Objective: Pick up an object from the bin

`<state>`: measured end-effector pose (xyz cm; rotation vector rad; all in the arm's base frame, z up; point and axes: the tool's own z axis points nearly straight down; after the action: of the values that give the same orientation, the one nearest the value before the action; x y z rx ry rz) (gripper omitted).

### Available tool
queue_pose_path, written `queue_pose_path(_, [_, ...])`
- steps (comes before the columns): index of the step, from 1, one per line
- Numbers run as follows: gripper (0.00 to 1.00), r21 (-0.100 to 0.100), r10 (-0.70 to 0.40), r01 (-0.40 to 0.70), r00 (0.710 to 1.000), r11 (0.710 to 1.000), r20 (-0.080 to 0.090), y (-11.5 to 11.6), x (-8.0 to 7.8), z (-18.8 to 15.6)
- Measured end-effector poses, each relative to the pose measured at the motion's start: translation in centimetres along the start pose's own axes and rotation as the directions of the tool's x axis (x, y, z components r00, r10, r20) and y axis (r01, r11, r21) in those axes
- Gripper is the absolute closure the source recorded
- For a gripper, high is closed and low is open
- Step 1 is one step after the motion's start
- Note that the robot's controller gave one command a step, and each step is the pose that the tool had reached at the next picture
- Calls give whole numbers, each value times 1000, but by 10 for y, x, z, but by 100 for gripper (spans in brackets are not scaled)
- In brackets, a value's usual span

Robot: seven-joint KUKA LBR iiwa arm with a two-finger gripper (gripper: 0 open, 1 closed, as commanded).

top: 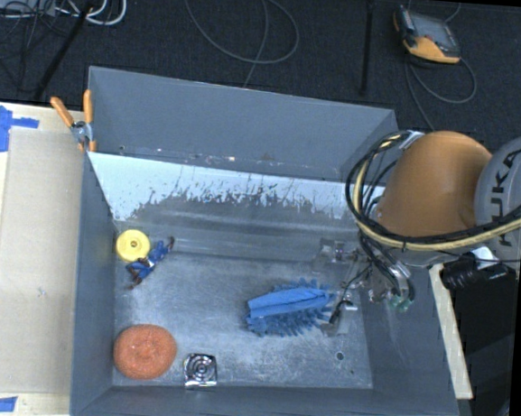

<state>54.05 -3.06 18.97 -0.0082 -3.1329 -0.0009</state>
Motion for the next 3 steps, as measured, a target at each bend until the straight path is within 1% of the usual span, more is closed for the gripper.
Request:
queue_pose_path(1, [0,0,-1,1,1000,1000,8,0,-2,-4])
queue_pose_path(2, [0,1,5,-5,1000,1000,17,7,-13,36])
queue_pose_path(3, [0,-1,60,-60,998,998,10,33,-22,89])
